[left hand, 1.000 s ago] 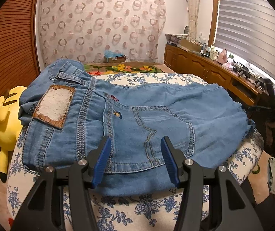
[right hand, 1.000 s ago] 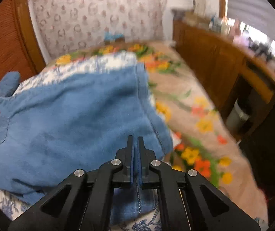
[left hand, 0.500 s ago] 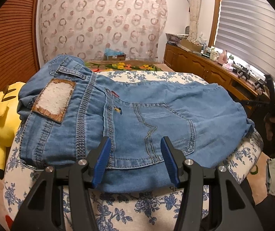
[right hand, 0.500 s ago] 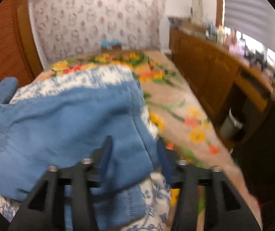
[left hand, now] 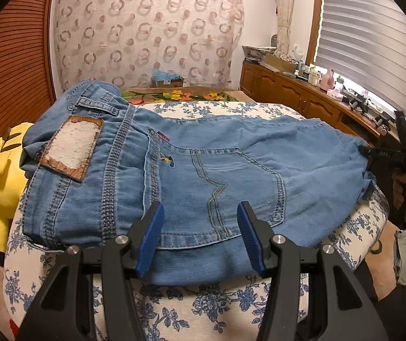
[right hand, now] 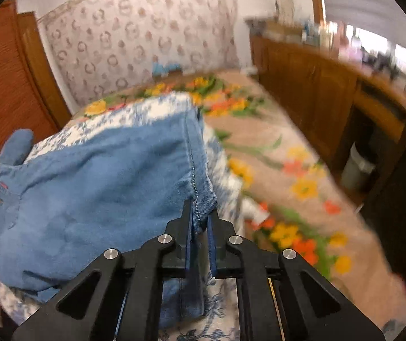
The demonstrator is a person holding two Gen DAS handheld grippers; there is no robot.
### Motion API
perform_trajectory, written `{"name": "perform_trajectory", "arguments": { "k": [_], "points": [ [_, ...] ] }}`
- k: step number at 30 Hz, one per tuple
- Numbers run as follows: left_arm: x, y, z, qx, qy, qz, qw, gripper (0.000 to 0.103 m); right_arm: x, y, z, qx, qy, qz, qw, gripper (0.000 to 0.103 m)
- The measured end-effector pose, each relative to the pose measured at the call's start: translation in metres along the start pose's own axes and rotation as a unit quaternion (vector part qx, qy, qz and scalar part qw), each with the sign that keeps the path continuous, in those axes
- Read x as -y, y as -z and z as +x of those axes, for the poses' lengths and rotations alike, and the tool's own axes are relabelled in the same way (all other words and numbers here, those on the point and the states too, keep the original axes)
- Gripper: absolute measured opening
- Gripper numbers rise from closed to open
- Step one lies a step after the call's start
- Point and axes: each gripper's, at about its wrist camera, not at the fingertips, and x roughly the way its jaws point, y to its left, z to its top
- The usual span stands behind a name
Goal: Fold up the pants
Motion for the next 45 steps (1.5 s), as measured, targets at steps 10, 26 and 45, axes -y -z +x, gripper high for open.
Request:
{"name": "perform_trajectory", "arguments": {
  "k": [10, 26, 45],
  "points": [
    [-0.003, -0.003, -0.012, 0.015, -0.002, -0.002, 0.9999, 0.053, -0.106, -0.054, -0.055, 0.077, -0.081, -0.101, 0.989, 0.006],
    [-0.054, 0.003, -0.049, 0.038, -0.026, -0.033, 0.9984, 0.053, -0.344, -0.058, -0.05, 0.025, -0.271, -0.258, 0.927, 0.039],
    [-0.044, -0.018, 0.026, -0.009, -0.003, -0.02, 0.9998, 0.045, -0.275, -0.021, 0.072, -0.108, -0.179, -0.208, 0.955, 0.048]
  ]
}}
